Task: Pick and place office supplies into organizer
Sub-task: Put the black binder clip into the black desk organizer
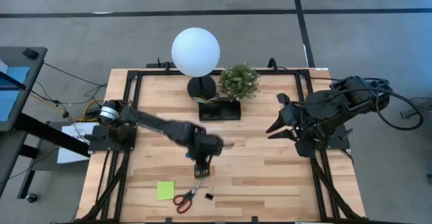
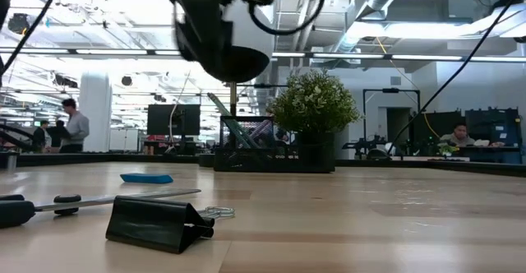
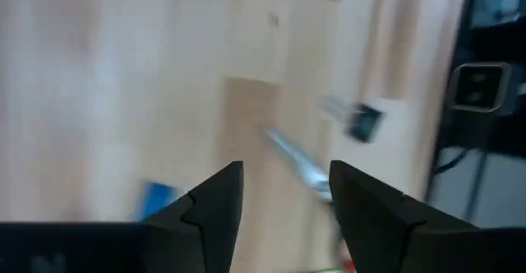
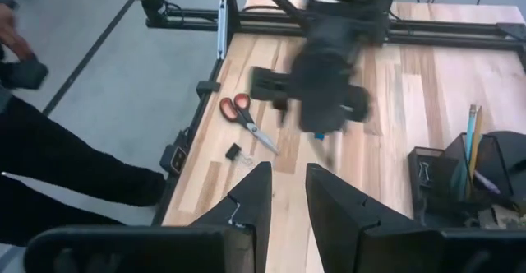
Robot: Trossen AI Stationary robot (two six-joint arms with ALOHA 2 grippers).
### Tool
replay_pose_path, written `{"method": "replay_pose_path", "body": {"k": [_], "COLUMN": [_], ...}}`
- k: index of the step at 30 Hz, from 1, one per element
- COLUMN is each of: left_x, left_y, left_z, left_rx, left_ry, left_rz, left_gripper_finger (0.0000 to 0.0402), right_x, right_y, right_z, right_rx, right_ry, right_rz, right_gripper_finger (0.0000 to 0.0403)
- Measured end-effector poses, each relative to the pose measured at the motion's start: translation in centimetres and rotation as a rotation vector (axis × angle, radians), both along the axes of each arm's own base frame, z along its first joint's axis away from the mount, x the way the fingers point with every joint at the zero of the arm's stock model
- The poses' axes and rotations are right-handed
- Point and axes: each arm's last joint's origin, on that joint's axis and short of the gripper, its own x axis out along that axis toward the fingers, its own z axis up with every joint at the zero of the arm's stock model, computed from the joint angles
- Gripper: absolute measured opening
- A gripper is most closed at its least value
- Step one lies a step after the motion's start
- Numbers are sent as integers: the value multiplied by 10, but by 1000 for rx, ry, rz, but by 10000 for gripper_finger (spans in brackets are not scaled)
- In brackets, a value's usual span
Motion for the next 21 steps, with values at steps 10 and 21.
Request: {"method": "replay_pose_path", "body": {"k": [10, 21], "left_x": [7, 20], "left_y": [-87, -131], "left_z": [-16, -75], "left_rx": [-396, -476], "left_ry": [151, 271], "left_rz": [421, 625], "left_gripper_finger": [176, 176], "right_x": [2, 1], "right_y": [-11, -20], "right_z": [-3, -7], "right_rx": [-169, -204], "right_ry": [-12, 35], "right_rz": [75, 61], "right_gripper_finger": [71, 71]}}
